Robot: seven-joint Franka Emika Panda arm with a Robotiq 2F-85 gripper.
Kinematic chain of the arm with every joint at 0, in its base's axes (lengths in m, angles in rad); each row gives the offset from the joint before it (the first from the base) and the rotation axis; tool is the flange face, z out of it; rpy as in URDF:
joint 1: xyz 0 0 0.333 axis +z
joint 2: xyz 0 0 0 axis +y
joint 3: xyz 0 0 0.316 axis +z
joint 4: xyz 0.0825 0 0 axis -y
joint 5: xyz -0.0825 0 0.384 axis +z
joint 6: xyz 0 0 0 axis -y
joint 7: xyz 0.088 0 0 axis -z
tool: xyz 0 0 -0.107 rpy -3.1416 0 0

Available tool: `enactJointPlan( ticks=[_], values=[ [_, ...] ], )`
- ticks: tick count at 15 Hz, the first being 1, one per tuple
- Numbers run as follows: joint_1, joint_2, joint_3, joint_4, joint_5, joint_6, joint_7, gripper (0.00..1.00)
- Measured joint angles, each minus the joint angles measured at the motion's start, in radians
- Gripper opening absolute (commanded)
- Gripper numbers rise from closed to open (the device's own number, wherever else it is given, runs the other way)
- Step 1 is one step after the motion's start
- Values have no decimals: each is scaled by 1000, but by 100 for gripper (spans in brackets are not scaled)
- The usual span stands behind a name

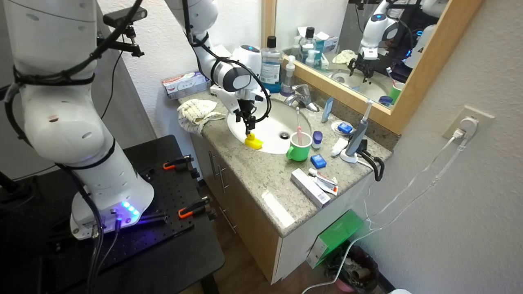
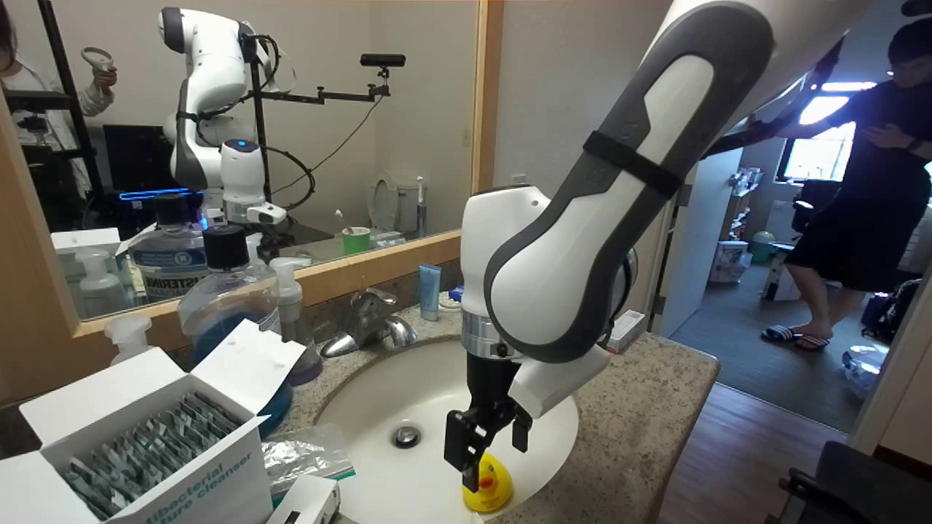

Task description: Remove the yellow rubber duck from the sink

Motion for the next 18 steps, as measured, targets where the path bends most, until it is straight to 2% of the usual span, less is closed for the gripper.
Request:
enactJointPlan(
  ticks=[9, 18],
  values=[
    [9, 46, -30, 13, 0, 48, 0, 100],
    [36, 119, -46, 95, 0, 48, 24, 100]
  ],
)
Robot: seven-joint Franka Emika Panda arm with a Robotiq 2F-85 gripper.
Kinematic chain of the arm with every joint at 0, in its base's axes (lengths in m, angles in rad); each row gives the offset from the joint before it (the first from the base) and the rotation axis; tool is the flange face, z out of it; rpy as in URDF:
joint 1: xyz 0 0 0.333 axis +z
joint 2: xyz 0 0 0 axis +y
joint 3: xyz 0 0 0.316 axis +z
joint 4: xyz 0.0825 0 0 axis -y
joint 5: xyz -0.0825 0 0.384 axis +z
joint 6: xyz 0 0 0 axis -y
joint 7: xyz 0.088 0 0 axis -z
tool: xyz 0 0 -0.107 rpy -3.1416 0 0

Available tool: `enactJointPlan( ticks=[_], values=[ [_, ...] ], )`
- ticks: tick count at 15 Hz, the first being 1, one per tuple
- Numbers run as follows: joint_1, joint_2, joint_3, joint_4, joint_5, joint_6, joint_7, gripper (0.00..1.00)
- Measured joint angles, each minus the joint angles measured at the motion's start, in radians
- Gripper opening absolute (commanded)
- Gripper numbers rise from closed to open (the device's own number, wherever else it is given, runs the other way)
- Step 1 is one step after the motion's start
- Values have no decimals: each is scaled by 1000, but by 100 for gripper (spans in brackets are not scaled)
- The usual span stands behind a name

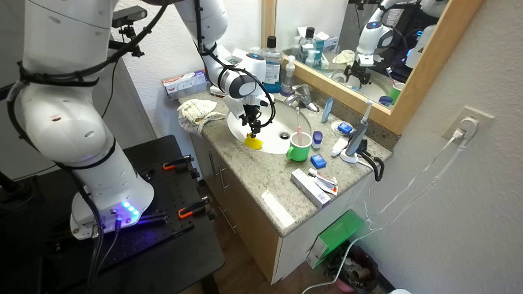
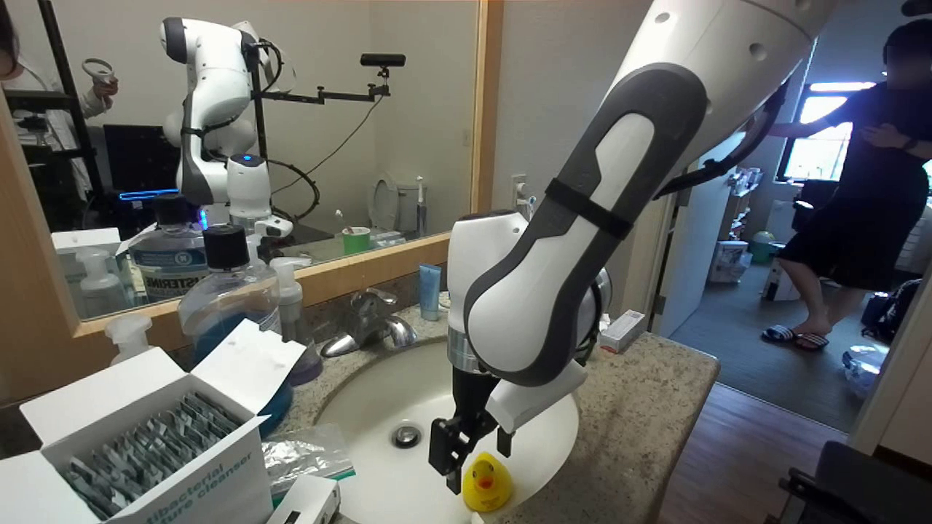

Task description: Remove the yellow rubber duck from the sink

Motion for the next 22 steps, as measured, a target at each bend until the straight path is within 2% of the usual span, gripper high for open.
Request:
enactJointPlan(
  ticks=[7, 10, 11, 12, 13, 14, 19, 20, 22],
  values=[
    [27, 38, -36, 18, 0, 0, 49, 98],
    [30, 45, -47, 18, 0, 0, 54, 85],
    [30, 46, -50, 18, 0, 0, 54, 76],
    [30, 46, -52, 18, 0, 0, 54, 73],
    [30, 47, -53, 18, 0, 0, 54, 56],
    [30, 47, -54, 19, 0, -1, 54, 47],
    [32, 47, -54, 23, -1, -3, 54, 9],
    [34, 47, -54, 25, -1, -4, 54, 4],
    [37, 47, -55, 29, -2, -7, 54, 6]
  ],
)
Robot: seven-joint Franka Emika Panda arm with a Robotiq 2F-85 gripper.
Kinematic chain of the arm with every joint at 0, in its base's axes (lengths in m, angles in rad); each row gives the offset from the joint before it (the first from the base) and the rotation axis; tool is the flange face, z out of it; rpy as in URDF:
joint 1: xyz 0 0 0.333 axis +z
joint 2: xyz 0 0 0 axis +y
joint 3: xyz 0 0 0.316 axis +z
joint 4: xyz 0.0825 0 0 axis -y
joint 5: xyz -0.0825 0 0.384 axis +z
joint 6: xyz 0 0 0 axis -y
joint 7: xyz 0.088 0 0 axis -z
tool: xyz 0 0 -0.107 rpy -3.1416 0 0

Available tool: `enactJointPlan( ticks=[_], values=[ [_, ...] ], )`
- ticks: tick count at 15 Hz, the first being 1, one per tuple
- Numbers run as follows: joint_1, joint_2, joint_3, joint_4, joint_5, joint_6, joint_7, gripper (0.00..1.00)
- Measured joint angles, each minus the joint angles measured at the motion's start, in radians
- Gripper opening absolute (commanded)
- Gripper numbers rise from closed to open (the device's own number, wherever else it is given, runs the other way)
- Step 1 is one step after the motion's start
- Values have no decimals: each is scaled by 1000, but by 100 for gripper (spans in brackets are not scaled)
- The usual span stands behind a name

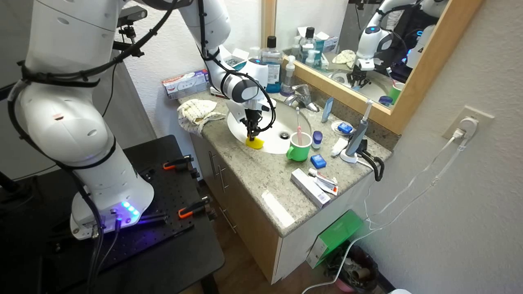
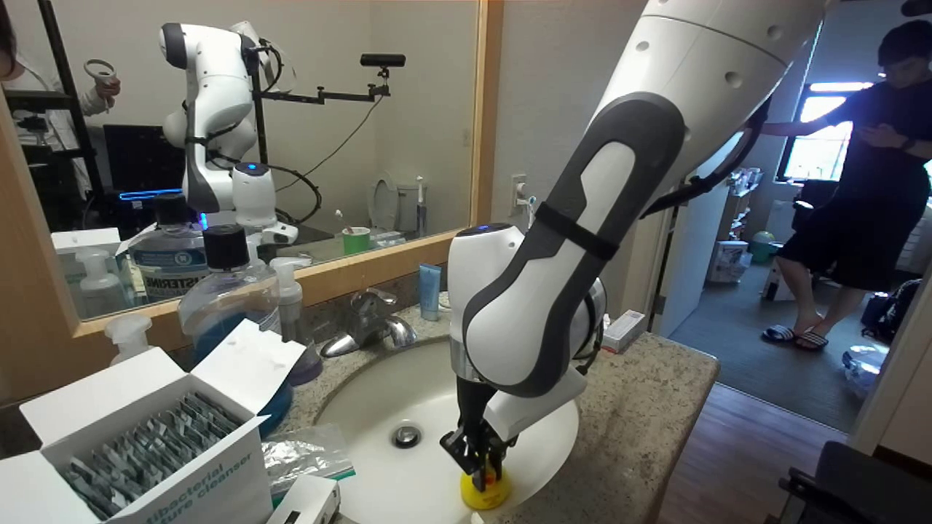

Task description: Remove the yellow rubber duck from the sink

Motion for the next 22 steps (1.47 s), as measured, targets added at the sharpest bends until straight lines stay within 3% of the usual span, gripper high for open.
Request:
enactJointPlan(
  ticks=[2, 14, 22],
  values=[
    [4, 0, -1, 3, -2, -3, 0, 2],
    [72, -18, -60, 8, -61, -5, 49, 4],
    [109, -65, -63, -1, -91, -33, 60, 4]
  ],
)
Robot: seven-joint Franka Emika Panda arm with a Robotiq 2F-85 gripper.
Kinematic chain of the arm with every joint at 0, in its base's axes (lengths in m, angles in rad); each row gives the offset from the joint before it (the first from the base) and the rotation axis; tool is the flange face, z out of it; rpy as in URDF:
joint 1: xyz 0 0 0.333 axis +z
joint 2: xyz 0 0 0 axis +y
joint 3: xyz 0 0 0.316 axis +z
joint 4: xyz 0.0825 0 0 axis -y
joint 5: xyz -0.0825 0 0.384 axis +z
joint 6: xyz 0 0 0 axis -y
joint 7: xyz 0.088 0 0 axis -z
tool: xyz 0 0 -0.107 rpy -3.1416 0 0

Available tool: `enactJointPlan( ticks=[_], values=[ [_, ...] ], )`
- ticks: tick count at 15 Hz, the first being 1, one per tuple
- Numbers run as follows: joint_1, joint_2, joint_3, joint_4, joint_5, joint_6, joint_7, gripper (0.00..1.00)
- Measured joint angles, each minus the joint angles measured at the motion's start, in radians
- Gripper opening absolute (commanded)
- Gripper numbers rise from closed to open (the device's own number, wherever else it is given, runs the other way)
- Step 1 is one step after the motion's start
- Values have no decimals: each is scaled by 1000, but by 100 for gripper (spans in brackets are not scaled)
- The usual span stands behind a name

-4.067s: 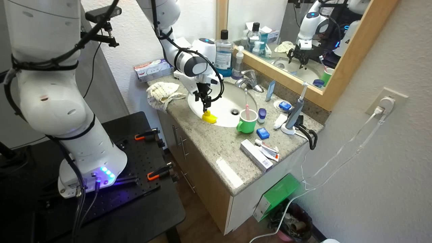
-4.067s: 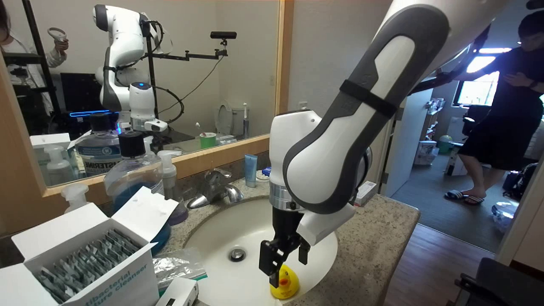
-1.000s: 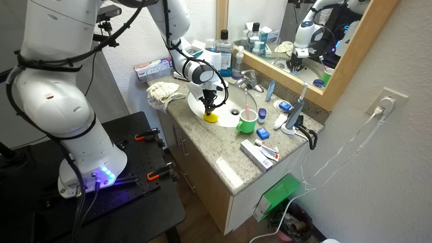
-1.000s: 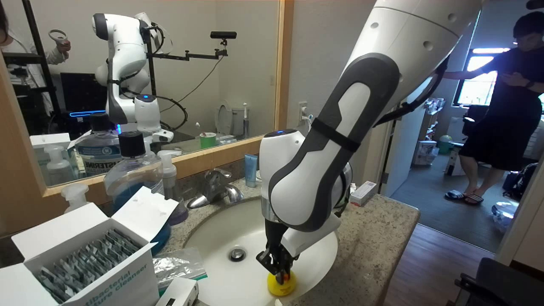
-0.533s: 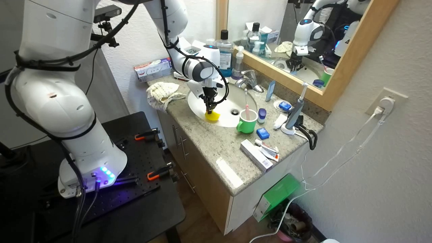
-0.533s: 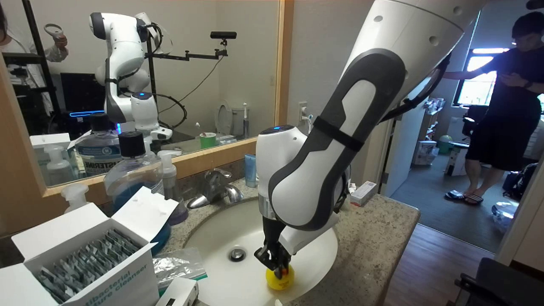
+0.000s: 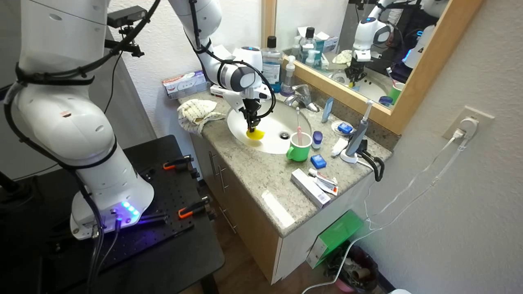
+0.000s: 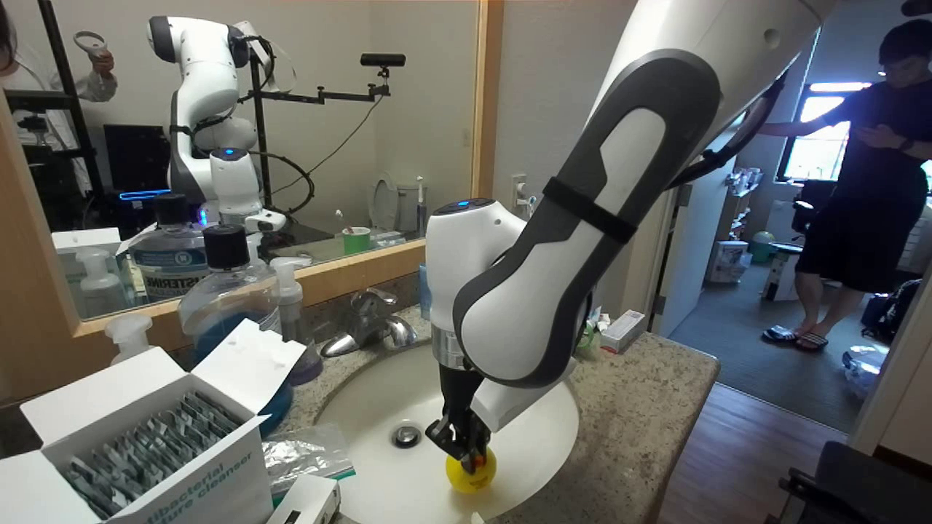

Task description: Remove the yellow rubber duck from the sink

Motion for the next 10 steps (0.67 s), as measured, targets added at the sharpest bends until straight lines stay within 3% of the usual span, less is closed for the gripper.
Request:
enactJointPlan(
  ticks=[10],
  values=[
    [0, -116, 0, -56, -19, -35, 3, 4]
  ],
)
